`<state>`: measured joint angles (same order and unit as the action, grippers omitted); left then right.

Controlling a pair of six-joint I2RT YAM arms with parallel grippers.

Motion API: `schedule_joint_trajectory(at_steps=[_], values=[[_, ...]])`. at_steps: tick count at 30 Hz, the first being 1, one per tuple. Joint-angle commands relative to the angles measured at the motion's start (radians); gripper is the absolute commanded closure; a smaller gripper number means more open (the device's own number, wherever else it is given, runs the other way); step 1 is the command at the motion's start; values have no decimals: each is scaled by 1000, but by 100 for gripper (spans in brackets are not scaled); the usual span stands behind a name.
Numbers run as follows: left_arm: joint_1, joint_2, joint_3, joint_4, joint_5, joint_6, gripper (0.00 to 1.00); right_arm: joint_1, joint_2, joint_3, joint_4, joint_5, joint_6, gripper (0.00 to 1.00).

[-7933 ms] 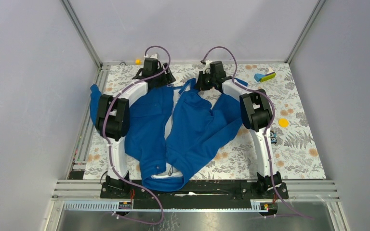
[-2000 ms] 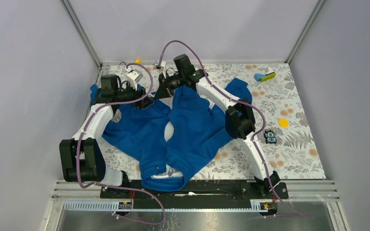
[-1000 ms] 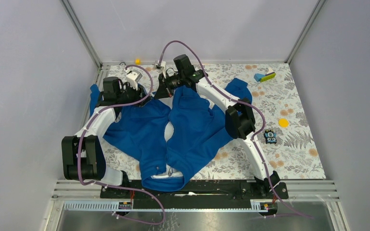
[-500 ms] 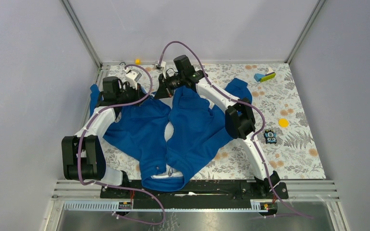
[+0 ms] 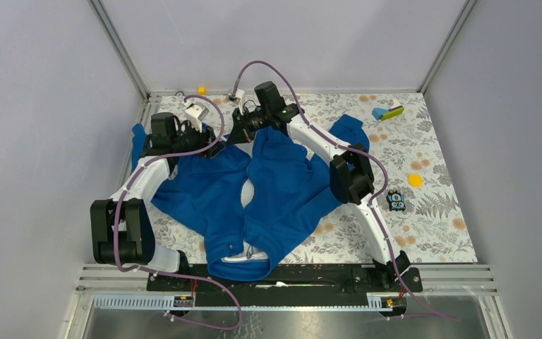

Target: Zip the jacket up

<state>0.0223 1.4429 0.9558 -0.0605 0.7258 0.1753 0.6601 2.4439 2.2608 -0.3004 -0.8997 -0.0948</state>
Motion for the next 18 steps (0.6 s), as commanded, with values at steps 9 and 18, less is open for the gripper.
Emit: schedule_joint_trajectory(at_steps=[9, 18], values=[[-18, -26, -1, 44, -44, 71, 30, -2, -6, 30, 35, -47, 18, 100], [-18, -24, -53, 247, -78, 146, 33, -4, -6, 31, 34, -68, 16, 100]])
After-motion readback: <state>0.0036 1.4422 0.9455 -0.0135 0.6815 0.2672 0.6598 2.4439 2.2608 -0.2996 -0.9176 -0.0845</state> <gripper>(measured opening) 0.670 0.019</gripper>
